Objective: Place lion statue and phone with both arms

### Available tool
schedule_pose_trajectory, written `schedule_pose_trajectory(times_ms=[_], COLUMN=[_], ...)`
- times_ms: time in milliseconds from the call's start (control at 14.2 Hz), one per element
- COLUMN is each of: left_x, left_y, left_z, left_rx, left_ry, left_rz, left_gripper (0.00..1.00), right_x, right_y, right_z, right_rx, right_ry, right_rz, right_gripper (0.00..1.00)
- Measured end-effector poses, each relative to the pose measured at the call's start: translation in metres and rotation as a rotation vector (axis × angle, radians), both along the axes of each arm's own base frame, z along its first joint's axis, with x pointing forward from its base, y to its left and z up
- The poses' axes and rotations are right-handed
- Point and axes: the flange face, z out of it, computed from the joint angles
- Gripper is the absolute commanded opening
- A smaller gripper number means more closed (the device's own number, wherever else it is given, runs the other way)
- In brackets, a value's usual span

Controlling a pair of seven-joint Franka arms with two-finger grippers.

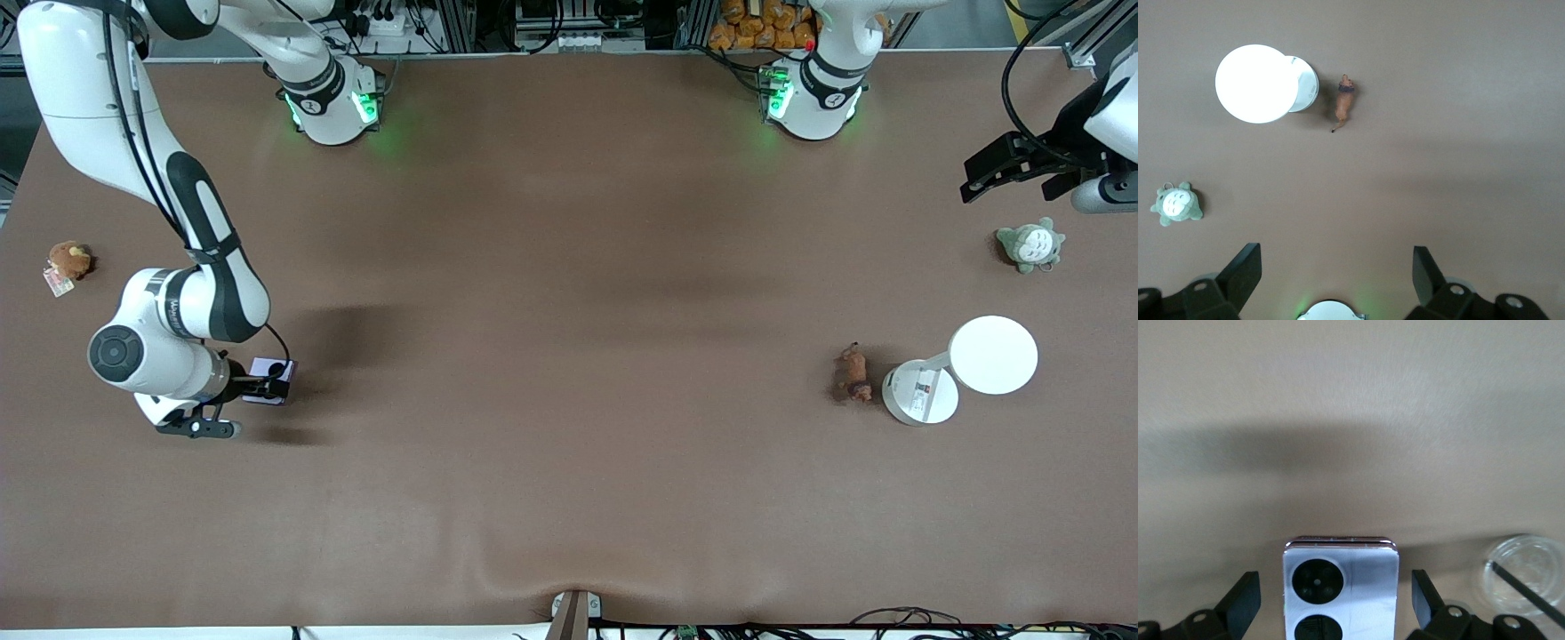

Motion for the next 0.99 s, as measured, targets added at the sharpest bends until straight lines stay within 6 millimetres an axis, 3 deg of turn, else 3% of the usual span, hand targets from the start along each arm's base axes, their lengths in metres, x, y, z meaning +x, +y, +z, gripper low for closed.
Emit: schedule_pose_trajectory(times_ms=[212,424,565,776,988], left_x=[-0.001,-0.003,-0.003,-0.003,-0.003], left_y=[0.000,0.002,0.002,0.002,0.001], left_z=[-0.001,-0.002,-0.002,-0.002,-0.001], left_rx=[0.001,0.002,0.002,0.002,0.002], left_ry=[0.009,0.025,0.028,0.028,0.026], left_rz=[0.008,0.012,0.012,0.013,0.011], left_gripper=[1.00,1.00,1.00,1.00,1.00], right_x=[0.013,0.010,-0.006,-0.050,-0.093], right_y=[0.000,0.002,0.003,0.005,0.006], right_z=[0.051,0.130,0.197,0.299,0.376], right_rx=[0.000,0.007,0.016,0.029,0.038], right_ry=[-0.047,-0.069,-0.061,-0.052,-0.041], right_rz=[0.003,0.027,0.035,0.035,0.032], right_gripper=[1.00,1.00,1.00,1.00,1.00])
